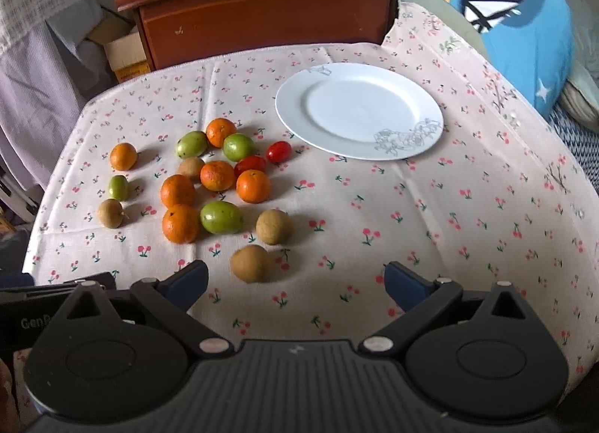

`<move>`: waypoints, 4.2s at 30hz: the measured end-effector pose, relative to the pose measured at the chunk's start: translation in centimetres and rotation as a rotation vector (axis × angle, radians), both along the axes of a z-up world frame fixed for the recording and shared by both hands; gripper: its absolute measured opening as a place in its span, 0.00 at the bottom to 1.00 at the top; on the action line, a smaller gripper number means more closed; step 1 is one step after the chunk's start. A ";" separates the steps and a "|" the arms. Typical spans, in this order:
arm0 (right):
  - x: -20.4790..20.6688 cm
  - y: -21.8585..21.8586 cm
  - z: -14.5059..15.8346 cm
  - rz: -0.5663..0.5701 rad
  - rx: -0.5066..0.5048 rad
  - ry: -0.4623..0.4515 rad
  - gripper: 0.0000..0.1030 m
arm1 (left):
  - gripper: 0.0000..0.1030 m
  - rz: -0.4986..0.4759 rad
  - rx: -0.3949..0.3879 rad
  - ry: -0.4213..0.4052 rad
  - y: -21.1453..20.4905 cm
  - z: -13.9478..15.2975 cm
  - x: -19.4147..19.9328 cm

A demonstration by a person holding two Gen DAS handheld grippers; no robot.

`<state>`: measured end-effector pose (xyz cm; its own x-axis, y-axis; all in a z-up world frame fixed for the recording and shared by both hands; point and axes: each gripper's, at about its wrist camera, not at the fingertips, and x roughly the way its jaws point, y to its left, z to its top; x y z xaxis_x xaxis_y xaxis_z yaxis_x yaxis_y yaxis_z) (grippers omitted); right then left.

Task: Organize fruits
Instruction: 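Move both grippers toward the brown fruits at the front of the pile, then close the left gripper on a brown fruit while the right gripper grasps another brown fruit, then carry both brown fruits onto the white plate and open both grippers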

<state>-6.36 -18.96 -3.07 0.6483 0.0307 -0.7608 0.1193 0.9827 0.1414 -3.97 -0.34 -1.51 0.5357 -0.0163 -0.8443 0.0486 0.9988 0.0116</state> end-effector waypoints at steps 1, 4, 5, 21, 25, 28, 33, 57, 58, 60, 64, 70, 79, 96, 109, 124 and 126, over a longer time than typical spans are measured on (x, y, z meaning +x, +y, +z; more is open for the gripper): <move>-0.4 -0.3 0.0 0.007 0.012 -0.009 0.97 | 0.89 -0.004 -0.008 -0.004 0.1 0.1 -0.2; -1.8 -1.4 0.2 0.032 0.060 -0.030 0.97 | 0.89 -0.006 -0.015 -0.013 0.6 0.1 -0.5; -2.3 -1.8 0.2 0.035 0.080 -0.040 0.97 | 0.89 -0.006 -0.011 -0.013 0.8 0.0 -0.6; -2.5 -2.9 -1.7 0.030 0.206 -0.056 0.71 | 0.88 0.117 -0.034 -0.026 3.9 -1.4 0.2; -1.6 -2.3 -2.1 0.057 0.246 -0.068 0.59 | 0.87 0.130 -0.048 -0.047 4.3 -1.4 0.4; -0.8 -1.8 -2.4 0.070 0.262 -0.077 0.52 | 0.87 0.126 -0.065 -0.079 4.3 -1.4 0.6; 0.0 -1.1 -2.9 0.086 0.257 -0.079 0.40 | 0.87 0.114 -0.094 -0.122 4.1 -1.6 1.8; 0.9 -0.6 -3.7 0.073 0.258 -0.098 0.26 | 0.32 -0.021 -0.152 -0.178 1.4 -4.0 5.9; 0.9 -0.6 -3.7 0.074 0.259 -0.097 0.26 | 0.32 -0.022 -0.154 -0.180 1.4 -4.0 5.9; 0.8 -0.6 -3.7 0.072 0.262 -0.095 0.26 | 0.32 -0.025 -0.165 -0.183 1.3 -4.0 6.0; 0.8 -0.7 -3.8 0.066 0.269 -0.092 0.26 | 0.24 -0.041 -0.176 -0.188 1.1 -4.1 6.0; 0.8 -0.8 -3.8 0.061 0.272 -0.087 0.26 | 0.22 -0.025 -0.225 -0.182 1.7 -4.0 5.8; 0.7 -1.0 -3.3 0.051 0.284 -0.089 0.26 | 0.22 -0.058 -0.225 -0.224 1.1 -2.0 4.4; 2.2 -5.6 2.4 0.048 0.293 -0.210 0.26 | 0.22 -0.178 -0.340 -0.268 -3.2 3.3 6.2; 9.3 -12.7 0.9 -0.038 0.315 -0.109 0.26 | 0.22 -0.330 -0.336 -0.163 -9.7 1.4 11.9; 13.5 -14.4 -2.2 -0.080 0.360 -0.044 0.27 | 0.23 -0.397 -0.319 -0.121 -13.7 -1.7 15.3; 13.8 -14.5 -2.6 -0.087 0.359 -0.031 0.29 | 0.23 -0.398 -0.306 -0.128 -14.0 -1.9 15.3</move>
